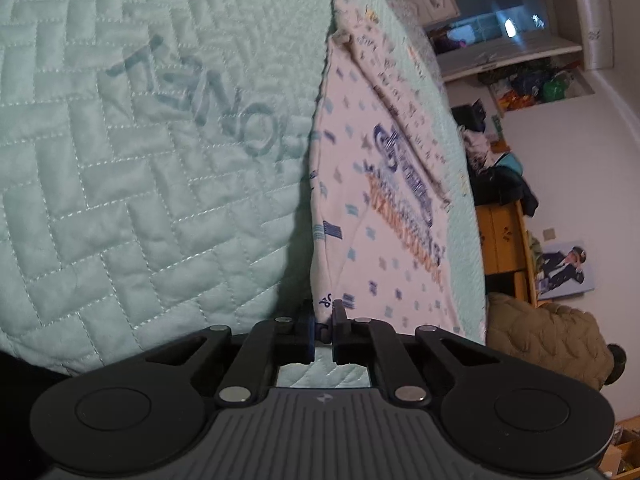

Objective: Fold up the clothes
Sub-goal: 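Lift the shirt hem with both grippers and fold it over toward the collar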

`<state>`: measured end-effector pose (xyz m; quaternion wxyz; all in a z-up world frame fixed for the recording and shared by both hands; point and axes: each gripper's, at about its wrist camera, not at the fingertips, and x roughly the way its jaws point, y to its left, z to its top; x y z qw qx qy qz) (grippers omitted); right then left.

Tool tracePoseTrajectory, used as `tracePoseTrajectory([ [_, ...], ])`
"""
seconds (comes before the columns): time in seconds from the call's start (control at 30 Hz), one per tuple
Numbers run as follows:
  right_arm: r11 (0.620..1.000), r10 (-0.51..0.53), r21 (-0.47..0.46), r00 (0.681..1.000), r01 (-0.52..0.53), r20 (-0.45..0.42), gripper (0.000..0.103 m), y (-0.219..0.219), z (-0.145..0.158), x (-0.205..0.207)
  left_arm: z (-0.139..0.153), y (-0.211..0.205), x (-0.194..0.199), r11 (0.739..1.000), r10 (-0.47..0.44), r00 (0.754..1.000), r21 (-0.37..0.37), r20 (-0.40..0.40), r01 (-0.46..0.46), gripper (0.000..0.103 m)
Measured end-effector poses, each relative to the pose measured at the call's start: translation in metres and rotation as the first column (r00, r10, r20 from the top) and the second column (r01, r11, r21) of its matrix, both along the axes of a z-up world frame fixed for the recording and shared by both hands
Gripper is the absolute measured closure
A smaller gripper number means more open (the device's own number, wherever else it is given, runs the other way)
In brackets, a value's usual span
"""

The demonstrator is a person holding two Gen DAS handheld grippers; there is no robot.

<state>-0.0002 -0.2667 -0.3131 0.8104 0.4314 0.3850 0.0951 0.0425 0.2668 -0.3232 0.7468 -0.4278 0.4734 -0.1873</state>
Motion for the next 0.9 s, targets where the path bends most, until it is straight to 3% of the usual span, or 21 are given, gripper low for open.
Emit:
tracePoseTrajectory([
  [0.53, 0.995, 0.005, 0.097, 0.993, -0.016, 0.114, 0.100, 0.001, 0.053, 0.035, 0.050, 0.007, 0.012, 0.992, 0.091, 0.992, -0.094, 0.089, -0.083, 0.098],
  [0.9, 0.988, 0.002, 0.148, 0.979, -0.033, 0.204, 0.100, -0.001, 0.111, 0.112, 0.120, -0.007, 0.088, 0.984, 0.151, 0.973, -0.124, 0.172, -0.130, 0.098],
])
